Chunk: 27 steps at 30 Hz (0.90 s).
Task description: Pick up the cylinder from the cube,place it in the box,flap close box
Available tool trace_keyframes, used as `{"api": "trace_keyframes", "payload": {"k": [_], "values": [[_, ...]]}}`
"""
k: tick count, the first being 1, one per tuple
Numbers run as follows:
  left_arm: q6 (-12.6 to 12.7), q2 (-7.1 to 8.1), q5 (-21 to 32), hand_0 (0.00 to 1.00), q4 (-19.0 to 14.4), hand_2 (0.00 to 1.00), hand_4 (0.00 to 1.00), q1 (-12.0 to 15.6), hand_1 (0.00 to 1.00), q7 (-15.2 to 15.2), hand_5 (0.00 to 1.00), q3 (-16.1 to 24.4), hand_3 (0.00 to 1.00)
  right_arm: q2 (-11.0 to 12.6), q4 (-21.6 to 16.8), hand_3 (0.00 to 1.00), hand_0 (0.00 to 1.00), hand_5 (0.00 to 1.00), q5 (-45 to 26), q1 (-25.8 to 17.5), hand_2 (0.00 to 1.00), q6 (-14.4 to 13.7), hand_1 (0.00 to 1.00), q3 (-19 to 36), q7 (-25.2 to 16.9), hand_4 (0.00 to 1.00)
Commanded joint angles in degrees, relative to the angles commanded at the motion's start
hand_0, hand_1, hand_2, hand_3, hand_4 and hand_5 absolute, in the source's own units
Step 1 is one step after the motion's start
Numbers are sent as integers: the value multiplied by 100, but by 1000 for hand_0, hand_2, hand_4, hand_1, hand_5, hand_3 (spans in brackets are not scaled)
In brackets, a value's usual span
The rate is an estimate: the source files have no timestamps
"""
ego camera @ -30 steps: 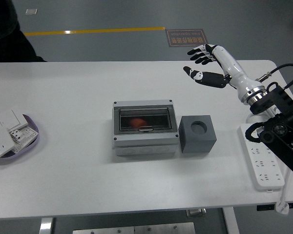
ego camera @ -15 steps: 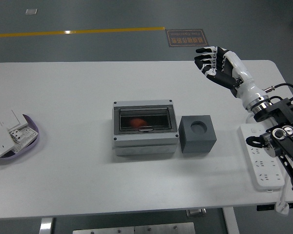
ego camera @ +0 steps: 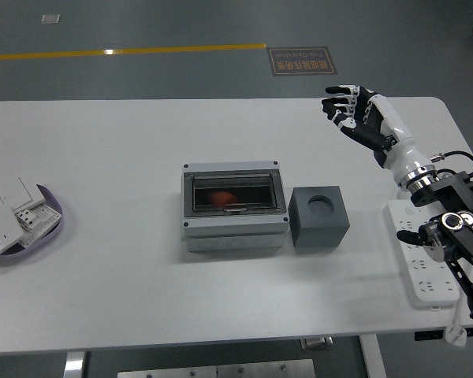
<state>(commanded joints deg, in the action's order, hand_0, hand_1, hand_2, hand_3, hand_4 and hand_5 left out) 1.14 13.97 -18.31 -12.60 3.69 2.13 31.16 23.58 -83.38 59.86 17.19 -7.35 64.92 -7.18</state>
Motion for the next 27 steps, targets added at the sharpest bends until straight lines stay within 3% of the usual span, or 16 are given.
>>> {"api": "trace_keyframes", "payload": {"k": [27], "values": [[0,121,-336,595,-63,631,735,-220,634,10,231,308,651,128,-100,656,691,294,-54,-411,655,-132,657,489,-132,742]]}}
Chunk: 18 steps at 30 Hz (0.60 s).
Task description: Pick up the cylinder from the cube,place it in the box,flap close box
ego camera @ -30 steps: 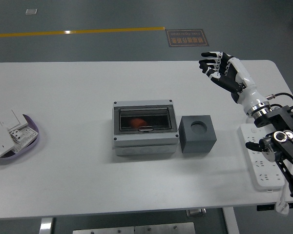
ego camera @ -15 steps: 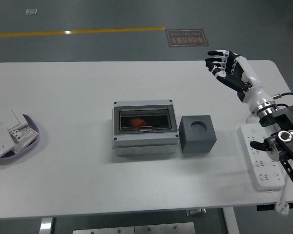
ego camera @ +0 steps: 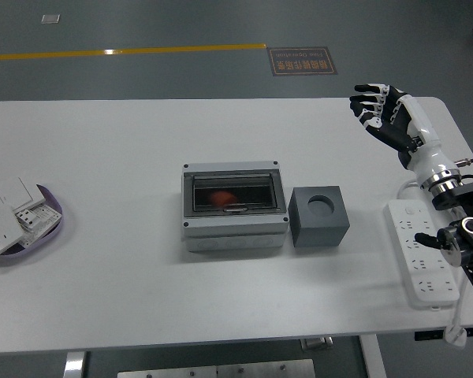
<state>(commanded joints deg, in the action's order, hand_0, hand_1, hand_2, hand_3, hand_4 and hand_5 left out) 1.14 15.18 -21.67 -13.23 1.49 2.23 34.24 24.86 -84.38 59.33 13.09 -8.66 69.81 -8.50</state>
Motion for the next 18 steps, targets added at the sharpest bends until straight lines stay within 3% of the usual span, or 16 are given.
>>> {"api": "trace_keyframes", "payload": {"k": [18], "values": [[2,-11,43,595,17,631,732,5,633,3,228,-28,651,-56,65,654,691,288,-71,-53,652,-23,652,82,-55,739]]}}
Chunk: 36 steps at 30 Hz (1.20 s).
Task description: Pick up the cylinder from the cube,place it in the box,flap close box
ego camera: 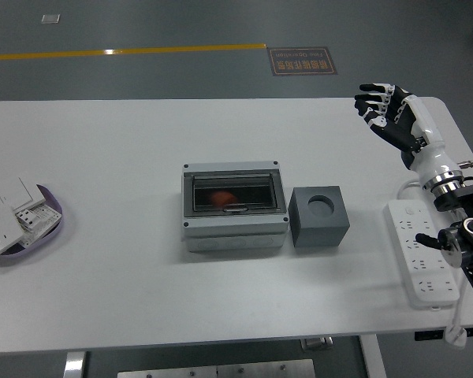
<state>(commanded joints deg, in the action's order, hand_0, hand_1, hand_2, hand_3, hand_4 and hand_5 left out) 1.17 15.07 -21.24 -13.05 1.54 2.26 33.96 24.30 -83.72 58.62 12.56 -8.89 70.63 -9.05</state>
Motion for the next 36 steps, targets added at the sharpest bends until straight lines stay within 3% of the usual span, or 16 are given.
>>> {"api": "trace_keyframes", "payload": {"k": [20,30,36], "values": [[5,-97,-63,596,-6,632,732,38,633,-8,228,100,650,-31,75,654,692,299,-18,47,647,-67,647,-134,-47,733],[14,-219,-14,596,-14,631,731,131,633,26,229,-116,650,-40,122,651,690,308,202,24,644,-98,643,-241,-55,726],[21,-198,-105,595,-44,631,732,116,632,21,229,12,650,-48,146,650,689,309,140,21,644,-113,639,-250,-88,725]]}}
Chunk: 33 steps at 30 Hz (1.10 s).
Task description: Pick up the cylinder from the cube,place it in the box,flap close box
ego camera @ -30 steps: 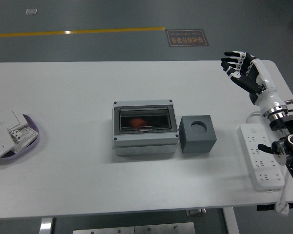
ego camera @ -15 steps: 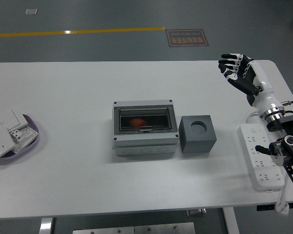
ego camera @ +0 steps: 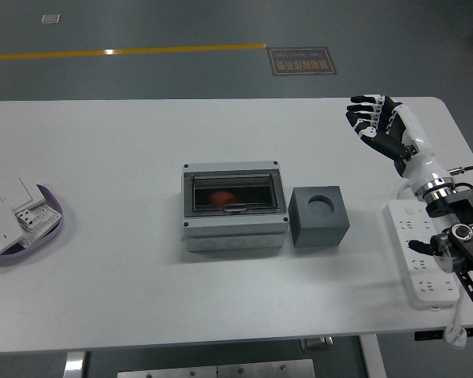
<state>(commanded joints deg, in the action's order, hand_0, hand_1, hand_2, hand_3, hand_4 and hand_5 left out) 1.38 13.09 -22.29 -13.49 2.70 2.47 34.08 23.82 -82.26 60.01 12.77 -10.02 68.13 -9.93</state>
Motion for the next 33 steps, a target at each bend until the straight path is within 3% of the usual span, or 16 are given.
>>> {"api": "trace_keyframes", "payload": {"k": [7,16,18,33], "values": [[36,32,-113,595,-17,631,731,-24,632,2,228,110,650,-16,-3,648,690,310,-363,5,643,-210,638,40,-223,720],[18,28,-38,595,13,627,712,-12,632,31,225,-171,644,6,24,649,685,313,-740,-23,642,-468,637,97,-466,716],[19,33,1,595,19,628,718,-23,632,27,228,-210,646,6,26,646,636,318,-787,-22,634,-513,614,105,-503,715],[21,62,268,595,59,627,718,-69,631,20,228,-393,644,-16,48,639,596,320,-865,32,614,-559,588,26,-532,705]]}}
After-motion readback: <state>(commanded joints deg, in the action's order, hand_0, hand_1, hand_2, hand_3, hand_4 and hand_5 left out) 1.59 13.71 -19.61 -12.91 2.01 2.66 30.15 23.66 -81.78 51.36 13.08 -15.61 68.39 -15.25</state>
